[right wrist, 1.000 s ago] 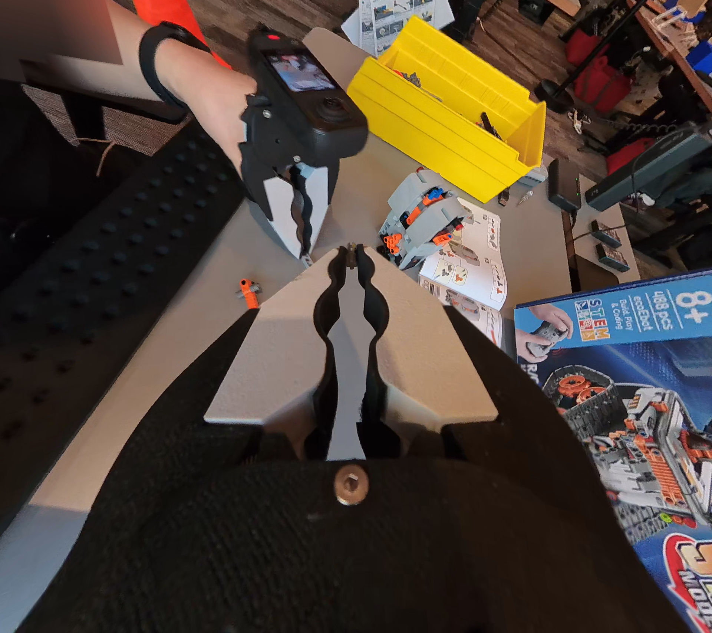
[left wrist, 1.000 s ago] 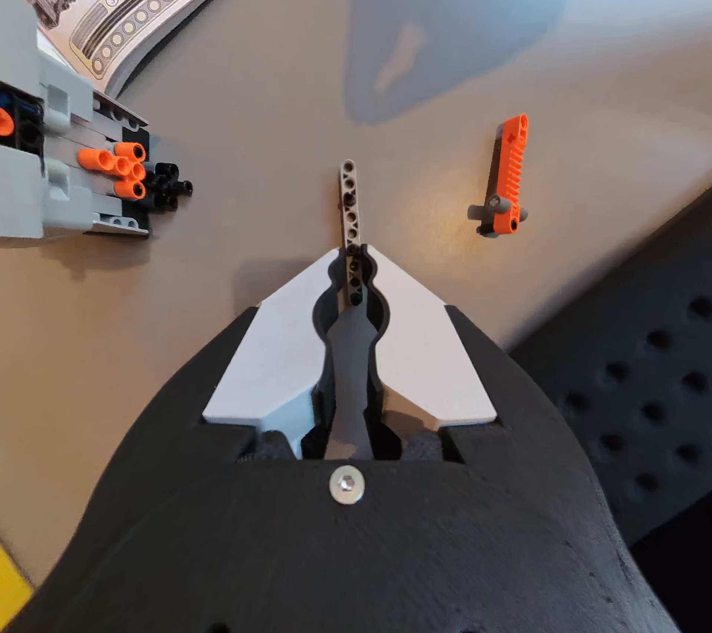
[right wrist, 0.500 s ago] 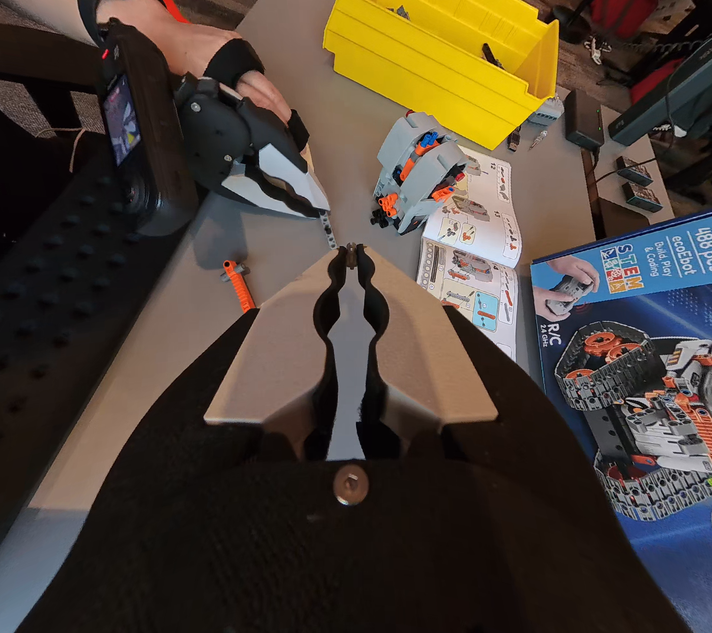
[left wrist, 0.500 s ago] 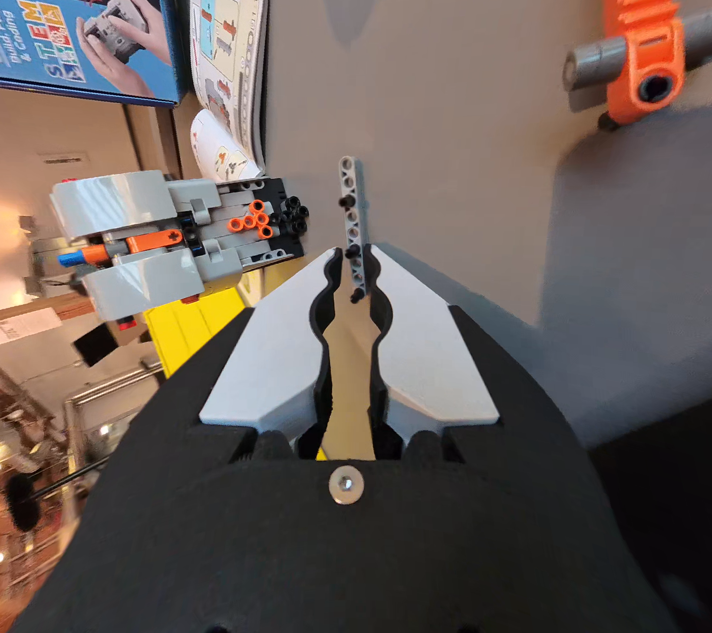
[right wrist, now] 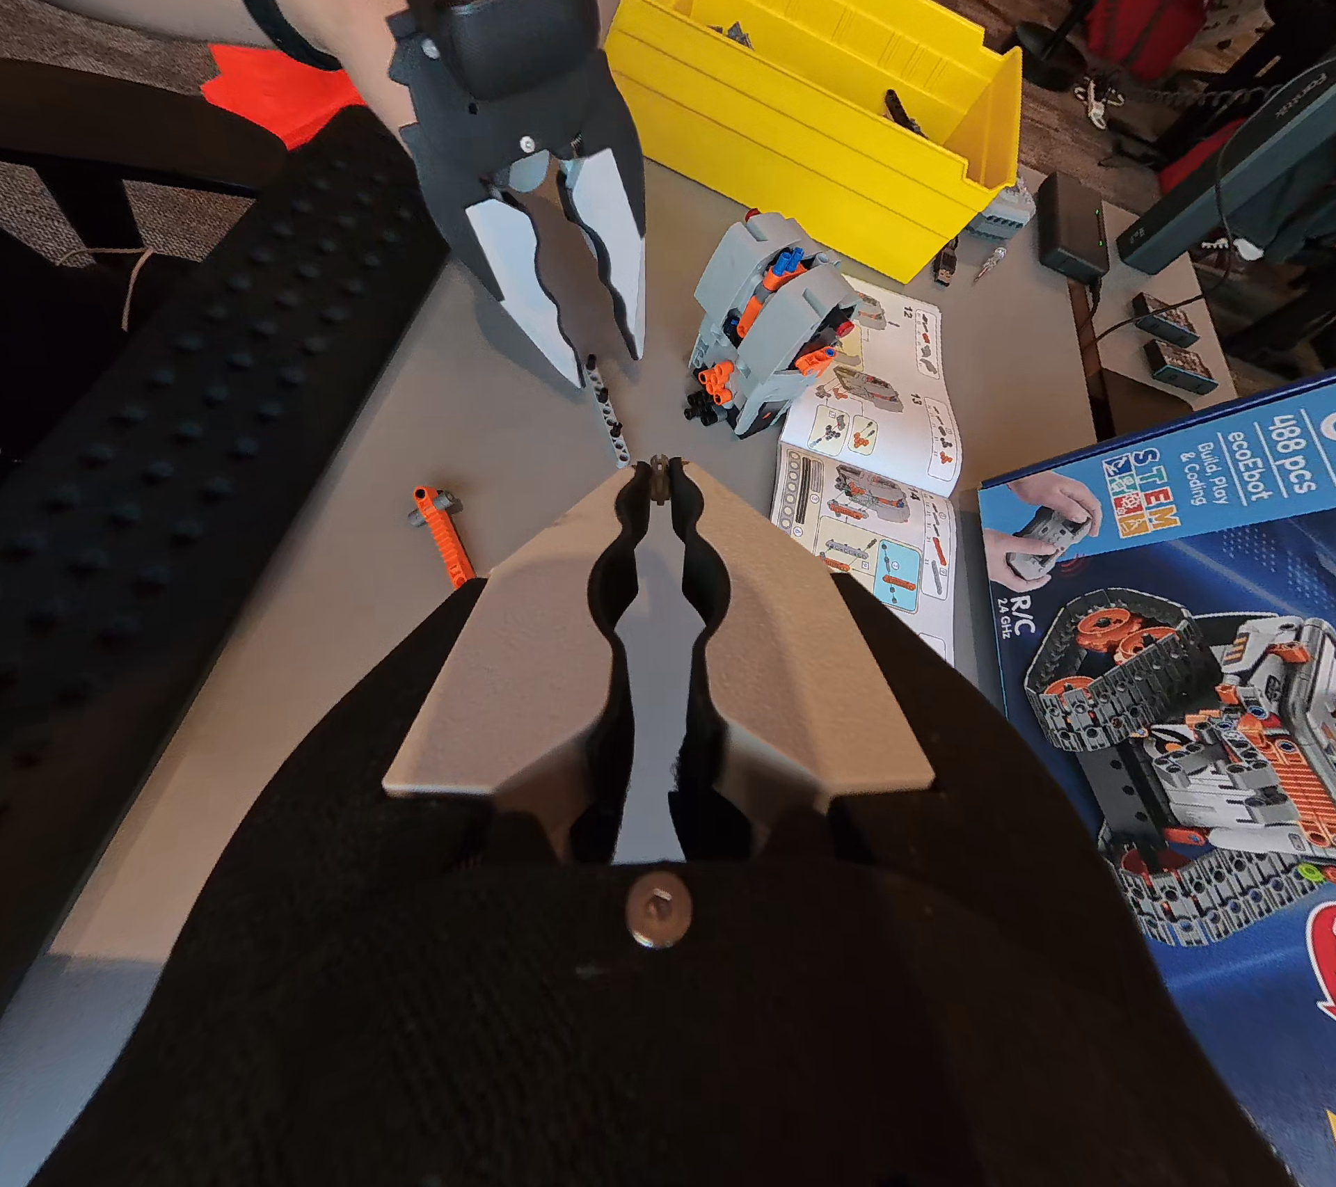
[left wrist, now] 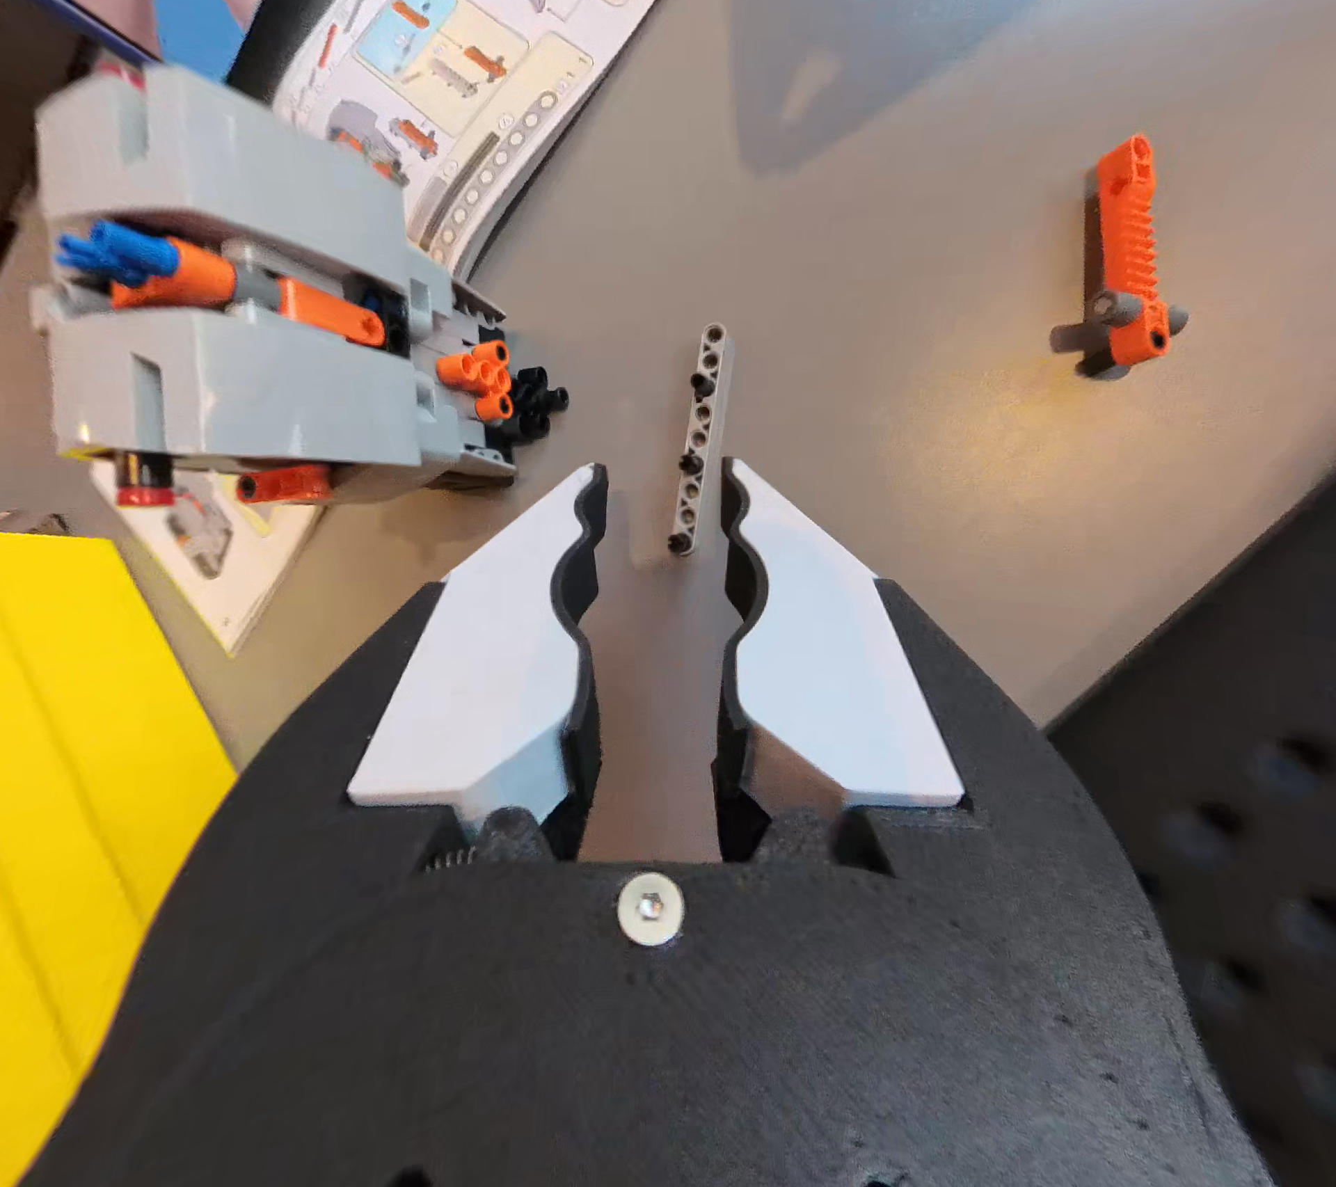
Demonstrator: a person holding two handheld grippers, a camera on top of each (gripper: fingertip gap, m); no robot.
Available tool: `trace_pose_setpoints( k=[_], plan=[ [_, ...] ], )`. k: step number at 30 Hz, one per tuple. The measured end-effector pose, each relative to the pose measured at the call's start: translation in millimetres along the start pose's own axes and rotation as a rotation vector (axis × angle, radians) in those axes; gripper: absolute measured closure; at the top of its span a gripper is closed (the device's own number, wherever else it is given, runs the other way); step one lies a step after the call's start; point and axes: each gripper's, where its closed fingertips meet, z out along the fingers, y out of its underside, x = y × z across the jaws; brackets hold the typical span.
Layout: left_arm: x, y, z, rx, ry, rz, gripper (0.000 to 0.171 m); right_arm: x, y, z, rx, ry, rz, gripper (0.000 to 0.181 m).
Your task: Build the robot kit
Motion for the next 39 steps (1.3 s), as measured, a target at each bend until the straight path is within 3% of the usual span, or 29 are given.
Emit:
trace_pose_setpoints(
  k=[4, 9, 14, 18, 21, 30, 35, 39],
  plan=[
    [-4, 17, -2, -0.026, -0.017, 0.04, 0.142, -1, -1, 0, -0.002, -0.001, -0.004, 0.177],
    [-1, 16, -9, 0.071, -0.027, 0.037, 0.157, -1, 0, 3, -0.006, -0.007, -0.001, 0.177],
    [3, 22, -1, 0.057, 0.001, 0.022, 0.153, -4, 1, 7, -0.023, -0.02, -0.007, 0.177],
    [2, 22, 1, 0.074, -0.02, 0.039, 0.16, -6, 1, 9, -0.025, -0.029, -0.004, 0.177],
    [4, 20, -1, 0.092, -0.048, 0.104, 0.168, -6, 2, 11, -0.029, -0.033, -0.004, 0.177],
    [16, 22, -4, 0.037, -0.183, 0.503, 0.169, -7, 2, 11, -0.032, -0.038, -0.004, 0.177],
    [28, 23, -7, 0.016, -0.163, 0.538, 0.168, -7, 1, 11, -0.033, -0.038, -0.008, 0.177],
    [38, 20, -9, 0.036, -0.1, 0.478, 0.164, -8, 1, 11, -0.033, -0.04, -0.01, 0.177]
  ],
)
